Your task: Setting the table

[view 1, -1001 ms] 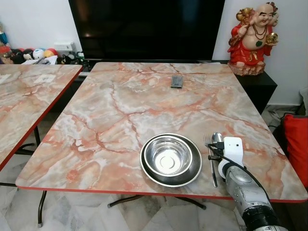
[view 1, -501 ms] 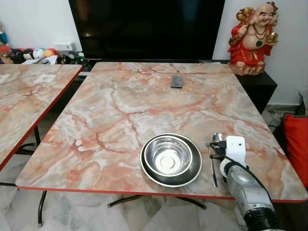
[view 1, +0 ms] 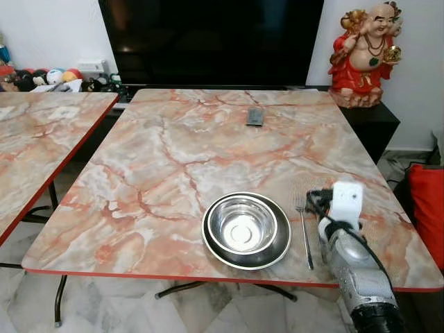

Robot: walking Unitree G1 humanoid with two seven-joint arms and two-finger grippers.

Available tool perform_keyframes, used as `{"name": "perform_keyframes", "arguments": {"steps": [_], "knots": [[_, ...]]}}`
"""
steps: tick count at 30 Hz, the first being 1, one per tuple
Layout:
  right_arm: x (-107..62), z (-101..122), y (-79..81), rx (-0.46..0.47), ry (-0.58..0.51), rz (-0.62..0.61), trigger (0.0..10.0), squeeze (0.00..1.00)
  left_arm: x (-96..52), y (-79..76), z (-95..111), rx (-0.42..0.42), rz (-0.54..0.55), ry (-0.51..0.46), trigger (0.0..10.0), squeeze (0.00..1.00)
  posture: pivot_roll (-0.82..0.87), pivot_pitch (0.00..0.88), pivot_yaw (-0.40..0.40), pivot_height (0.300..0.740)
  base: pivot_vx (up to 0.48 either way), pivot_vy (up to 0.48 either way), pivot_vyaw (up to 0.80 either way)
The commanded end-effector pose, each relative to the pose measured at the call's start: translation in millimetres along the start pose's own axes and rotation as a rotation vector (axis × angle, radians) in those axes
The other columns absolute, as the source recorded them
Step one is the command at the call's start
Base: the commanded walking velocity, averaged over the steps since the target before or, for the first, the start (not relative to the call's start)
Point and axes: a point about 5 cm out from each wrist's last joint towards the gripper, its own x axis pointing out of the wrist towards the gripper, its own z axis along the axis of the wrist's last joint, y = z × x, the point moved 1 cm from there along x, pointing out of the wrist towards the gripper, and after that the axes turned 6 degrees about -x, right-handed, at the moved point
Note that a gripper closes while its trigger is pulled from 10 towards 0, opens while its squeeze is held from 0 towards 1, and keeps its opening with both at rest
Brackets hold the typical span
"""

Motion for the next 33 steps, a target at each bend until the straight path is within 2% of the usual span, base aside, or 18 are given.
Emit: {"name": "perform_keyframes", "arguments": {"steps": [1, 4, 7, 9, 10, 11, 12, 14, 15, 16, 17, 18, 19, 20, 27, 30, 33], "knots": [[-3.8, 8.7, -0.4, 0.008, -0.068, -0.015, 10.0, 0.0, -1.0, 4.8, -2.4, -0.008, 0.018, 0.009, 10.0, 0.0, 0.0, 0.0, 0.023, 0.74, 0.0, 0.0, 0.0], [-7.9, 15.2, -4.5, 0.025, -0.123, -0.04, 10.0, 0.0, -1.0, 5.0, -2.6, -0.009, 0.02, 0.009, 10.0, 0.0, 0.0, 0.0, 0.015, 0.74, 0.0, 0.0, 0.0], [-18.2, 21.2, -22.4, -0.051, -0.188, -0.155, 10.0, 0.0, -1.1, 4.9, -3.0, -0.012, 0.022, 0.009, 10.0, 0.0, 0.0, 0.0, 0.008, 0.74, 0.0, 0.0, 0.0], [-28.7, 21.5, -43.3, -0.077, -0.205, -0.303, 10.0, 0.0, -1.1, 4.3, -3.4, -0.014, 0.022, 0.009, 10.0, 0.0, 0.0, 0.0, 0.005, 0.74, 0.0, 0.0, 0.0], [-28.7, 21.5, -43.3, -0.077, -0.205, -0.303, 10.0, 0.0, -1.1, 4.3, -3.4, -0.014, 0.022, 0.009, 10.0, 0.0, 0.0, 0.0, 0.005, 0.74, 0.0, 0.0, 0.0], [-37.4, 19.0, -60.0, -0.114, -0.191, -0.416, 10.0, 0.0, -1.0, 3.8, -3.6, -0.015, 0.021, 0.01, 10.0, 0.0, -0.01, 0.0, 0.001, 0.74, 0.0, 0.0, 0.0], [-54.9, 14.9, -86.8, -0.173, -0.165, -0.594, 10.0, 0.0, -1.0, 2.9, -4.0, -0.016, 0.019, 0.011, 10.0, 0.0, -0.02, 0.0, 0.001, 0.74, 0.0, 0.0, 0.0], [-71.6, 7.6, -105.8, -0.216, -0.119, -0.719, 10.0, 0.0, -0.9, 2.0, -4.4, -0.016, 0.016, 0.013, 10.0, 0.0, -0.03, 0.0, 0.0, 0.74, 0.0, 0.0, 0.0], [-87.7, -2.6, -120.5, -0.234, -0.054, -0.819, 10.0, 0.0, -0.8, 1.1, -4.7, -0.009, 0.01, 0.016, 10.0, 0.0, -0.04, 0.0, 0.0, 0.74, 0.0, 0.0, 0.0], [-87.7, -2.6, -120.5, -0.234, -0.054, -0.819, 10.0, 0.0, -0.8, 1.1, -4.7, -0.009, 0.01, 0.016, 10.0, 0.0, -0.04, 0.0, 0.0, 0.74, 0.0, 0.0, 0.0], [-98.2, -11.8, -129.1, -0.229, 0.005, -0.878, 10.0, 0.0, -0.8, 0.7, -4.9, -0.007, 0.008, 0.017, 10.0, 0.0, -0.05, 0.0, -0.002, 0.74, 0.0, 0.0, 0.0], [-123.1, -34.0, -142.4, -0.203, 0.139, -0.982, 10.0, 0.0, -0.7, -0.2, -5.2, -0.006, 0.006, 0.017, 10.0, 0.0, -0.06, 0.0, -0.006, 0.74, 0.0, 0.0, 0.0], [-123.1, -34.0, -142.4, -0.203, 0.139, -0.982, 10.0, 0.0, -0.7, -0.2, -5.2, -0.006, 0.006, 0.017, 10.0, 0.0, -0.06, 0.0, -0.006, 0.74, 0.0, 0.0, 0.0], [-136.3, -45.4, -146.4, -0.199, 0.205, -1.017, 10.0, 0.0, -0.7, -1.0, -5.6, -0.005, 0.005, 0.018, 10.0, 0.0, -0.07, 0.0, -0.009, 0.74, 0.0, 0.0, 0.0], [-174.3, -104.4, -136.5, -0.146, 0.525, -0.954, 10.0, 0.0, -0.7, -3.6, -7.0, -0.005, 0.003, 0.018, 10.0, 0.0, -0.07, 0.0, -0.031, 0.74, 0.0, 0.0, 0.0], [-179.9, -121.3, -128.6, -0.132, 0.6, -0.903, 10.0, 0.0, -0.8, -3.9, -7.3, -0.007, 0.003, 0.017, 10.0, 0.0, -0.07, 0.0, -0.032, 0.74, 0.0, 0.0, 0.0], [-181.0, -151.9, -115.2, -0.084, 0.729, -0.807, 10.0, 0.0, -0.8, -4.7, -8.0, -0.01, 0.003, 0.019, 10.0, 0.0, -0.07, 0.0, -0.045, 0.74, 0.0, 0.0, 0.0]]}}
